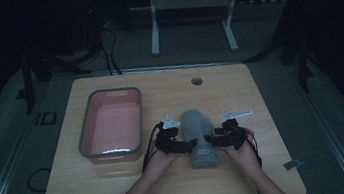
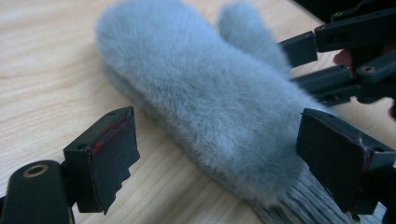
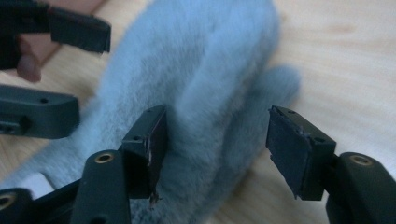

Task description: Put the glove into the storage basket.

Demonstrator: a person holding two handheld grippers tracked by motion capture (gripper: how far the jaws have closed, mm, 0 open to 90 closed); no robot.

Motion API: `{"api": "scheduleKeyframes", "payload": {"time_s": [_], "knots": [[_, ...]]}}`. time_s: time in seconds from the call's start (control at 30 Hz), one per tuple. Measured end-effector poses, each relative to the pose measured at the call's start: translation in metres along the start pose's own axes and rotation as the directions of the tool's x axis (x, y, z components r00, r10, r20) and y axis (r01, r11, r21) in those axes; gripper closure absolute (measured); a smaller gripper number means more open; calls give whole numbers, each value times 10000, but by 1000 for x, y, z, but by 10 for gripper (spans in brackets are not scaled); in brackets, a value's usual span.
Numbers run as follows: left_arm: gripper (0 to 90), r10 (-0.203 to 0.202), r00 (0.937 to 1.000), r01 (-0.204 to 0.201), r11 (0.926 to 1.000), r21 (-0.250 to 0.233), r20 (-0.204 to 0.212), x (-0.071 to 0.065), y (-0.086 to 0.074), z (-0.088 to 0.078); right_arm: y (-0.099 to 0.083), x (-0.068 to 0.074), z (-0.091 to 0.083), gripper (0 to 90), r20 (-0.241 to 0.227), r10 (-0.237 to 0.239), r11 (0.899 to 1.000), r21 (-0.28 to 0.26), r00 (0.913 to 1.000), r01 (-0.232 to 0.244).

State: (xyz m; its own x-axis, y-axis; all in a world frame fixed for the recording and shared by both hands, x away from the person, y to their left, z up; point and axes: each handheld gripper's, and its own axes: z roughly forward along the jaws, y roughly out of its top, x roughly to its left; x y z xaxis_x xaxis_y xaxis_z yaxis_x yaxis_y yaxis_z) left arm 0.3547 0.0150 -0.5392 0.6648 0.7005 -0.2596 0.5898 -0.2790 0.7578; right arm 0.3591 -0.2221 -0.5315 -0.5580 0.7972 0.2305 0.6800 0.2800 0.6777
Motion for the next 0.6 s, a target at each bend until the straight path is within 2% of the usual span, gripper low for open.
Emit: {"api": "scheduleKeyframes", "payload": {"time_s": [0.1,0.17,0.23,0.33,0.37,0.4,0.47,0.53,0.57,0.6], "knots": [[147,-165,9999,163,9986,507,36,1,-1,8,-3,-4,3,291,-246,220,9994,257,9995,-213],[147,-212,9997,203,9972,723,116,3,-2,12,-5,-4,3,292,-250,-93,9996,282,9996,100],[147,-303,9992,280,9954,911,241,5,-2,16,-7,-5,6,315,-361,-11,9990,439,9993,27],[147,-368,9987,330,9943,1013,351,8,-2,21,-9,-12,10,326,-708,550,9965,664,9960,-503],[147,-397,9983,349,9934,1094,419,8,-1,23,-9,-13,10,347,-762,483,9968,669,9959,-432],[147,-468,9978,410,9923,1168,475,9,-1,25,-8,-14,10,411,-846,461,9964,749,9953,-398],[153,-282,9986,226,9927,1187,453,9,0,27,-8,-13,11,508,-1132,382,9958,872,9928,-283],[173,-254,9980,182,9923,1224,574,8,2,29,-8,-14,12,549,-1291,421,9955,903,9907,-305],[204,-167,9971,72,9919,1267,741,8,3,29,-9,-15,12,570,-1342,427,9954,908,9900,-307],[256,-249,9944,119,9920,1253,1024,8,3,30,-9,-15,12,595,-1391,408,9956,893,9894,-285]]}}
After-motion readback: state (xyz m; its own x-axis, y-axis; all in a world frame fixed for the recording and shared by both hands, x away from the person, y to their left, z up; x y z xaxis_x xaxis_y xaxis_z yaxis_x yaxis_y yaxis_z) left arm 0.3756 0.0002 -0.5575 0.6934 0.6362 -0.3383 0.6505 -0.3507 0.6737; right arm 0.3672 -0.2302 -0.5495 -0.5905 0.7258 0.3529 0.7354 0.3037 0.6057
